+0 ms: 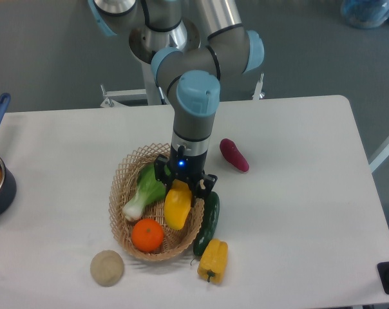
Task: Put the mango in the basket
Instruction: 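Carry the yellow mango over the wicker basket and lower it, then lower the mango into the basket beside the bok choy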
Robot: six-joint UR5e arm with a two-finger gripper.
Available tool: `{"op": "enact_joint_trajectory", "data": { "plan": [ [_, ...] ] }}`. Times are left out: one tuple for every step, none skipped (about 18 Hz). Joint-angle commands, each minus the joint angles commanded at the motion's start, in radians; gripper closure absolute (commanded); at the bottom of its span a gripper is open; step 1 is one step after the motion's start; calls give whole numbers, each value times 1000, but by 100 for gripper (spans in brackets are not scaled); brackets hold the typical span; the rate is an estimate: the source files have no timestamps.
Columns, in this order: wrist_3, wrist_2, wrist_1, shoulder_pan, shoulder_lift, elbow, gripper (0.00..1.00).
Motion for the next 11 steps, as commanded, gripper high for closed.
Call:
{"op": "enact_joint_trajectory", "data": {
  "plan": [
    [0,0,0,-3,-2,-5,59],
    [-2,-2,0,-3,-5,-6,58],
    [0,-3,-2,-5,-6,-8,58],
    [0,-3,-2,-6,-8,-8,56],
    [0,-2,0,-11,-14,-8,54],
    [0,0,0,-18,-21,-6,54],
    [0,0,0,-18,-25,-8,54],
    [0,0,0,-18,-29,-6,53],
    [0,0,0,-18,-34,-6,50],
    [3,0,0,-18,-38,-5,48],
    [3,0,2,-20,-46,-3,47]
  ]
}}
